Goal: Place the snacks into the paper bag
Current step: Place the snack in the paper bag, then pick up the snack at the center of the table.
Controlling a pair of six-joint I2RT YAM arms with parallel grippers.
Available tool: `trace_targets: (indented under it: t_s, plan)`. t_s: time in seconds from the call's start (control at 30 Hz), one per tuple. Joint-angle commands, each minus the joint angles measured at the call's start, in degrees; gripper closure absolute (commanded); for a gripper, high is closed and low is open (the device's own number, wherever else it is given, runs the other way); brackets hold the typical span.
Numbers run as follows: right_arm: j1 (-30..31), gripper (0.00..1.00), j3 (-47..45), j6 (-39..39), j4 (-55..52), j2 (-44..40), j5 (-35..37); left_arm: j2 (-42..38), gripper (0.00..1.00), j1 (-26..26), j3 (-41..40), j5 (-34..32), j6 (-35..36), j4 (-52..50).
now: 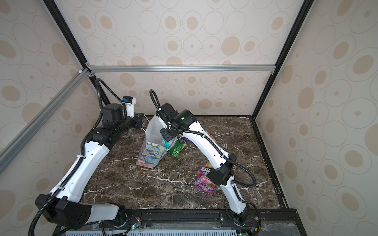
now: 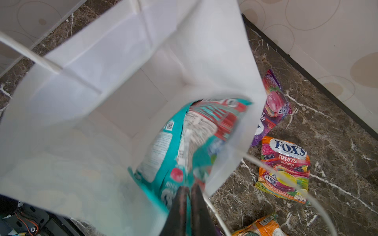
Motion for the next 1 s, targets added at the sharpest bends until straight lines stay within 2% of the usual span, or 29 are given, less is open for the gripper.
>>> trace_targets:
  t_s: [0.0, 0.1, 0.17, 0.2, 0.23, 0.27, 0.3, 0.37, 0.43, 0.53, 0.63, 0.73, 0.9, 0.97]
  plan:
    - [0.6, 0.87, -0.6, 0.3, 0.4, -3.4, -0.4, -0.6, 1.00, -0.1, -0.2, -0.4, 0.9, 0.3]
    - [1.0, 0.87, -0.5, 0.4, 2.1, -1.4, -2.6, -1.7, 1.00, -0.2, -1.5, 3.4, 0.6, 2.6]
    - [1.3, 0.91, -0.4, 0.6, 3.6, -0.2, -3.4, -2.2, 1.00, -0.2, -2.1, 4.5, 0.3, 3.4]
    - [1.3, 0.89, 0.3, 0.5, 4.0, 0.6, -5.0, -2.4, 1.00, -0.2, -2.2, 4.9, 0.3, 3.7]
    - [1.3, 0.84, 1.9, 0.5, 3.7, 1.4, -5.7, -2.4, 1.00, -0.1, -2.2, 5.0, 0.3, 3.7]
    - [1.4, 0.73, 3.5, 0.5, 3.3, 1.9, -5.2, -2.4, 1.00, -0.1, -2.2, 5.1, 0.2, 3.6]
    - [1.4, 0.65, 4.5, 0.4, 3.3, 1.6, -4.0, -2.4, 1.00, -0.1, -2.3, 5.3, 0.1, 3.7]
    - [1.4, 0.53, 2.6, -0.4, 5.0, -1.8, -0.8, -2.4, 1.00, 0.0, -2.3, 5.5, -0.3, 4.0]
    - [1.3, 0.42, -3.8, -2.2, 8.9, -7.9, 3.6, -2.1, 1.00, -0.1, -1.7, 7.1, -0.6, 4.5]
    - [-1.4, 0.38, -16.2, -2.4, 15.7, -18.1, 5.7, -1.0, 1.00, -0.1, 0.5, 9.7, -0.5, 4.2]
    - [-6.4, 0.36, -30.5, -0.2, 22.8, -28.6, 2.0, -0.2, 1.00, 0.0, 1.8, 11.9, 0.3, 3.6]
    - [-10.6, 0.34, -42.2, 2.2, 27.0, -35.1, -1.1, -0.3, 1.00, 0.2, 2.7, 11.1, 1.2, 2.4]
    - [-15.6, 0.32, -63.2, 8.2, 36.3, -43.8, -7.7, -1.6, 1.00, 0.9, 2.6, 5.3, 2.4, 1.4]
    - [-18.0, 0.30, -70.8, 11.1, 41.5, -46.6, -9.5, -1.7, 1.00, 1.7, 3.0, 5.0, 2.5, 1.0]
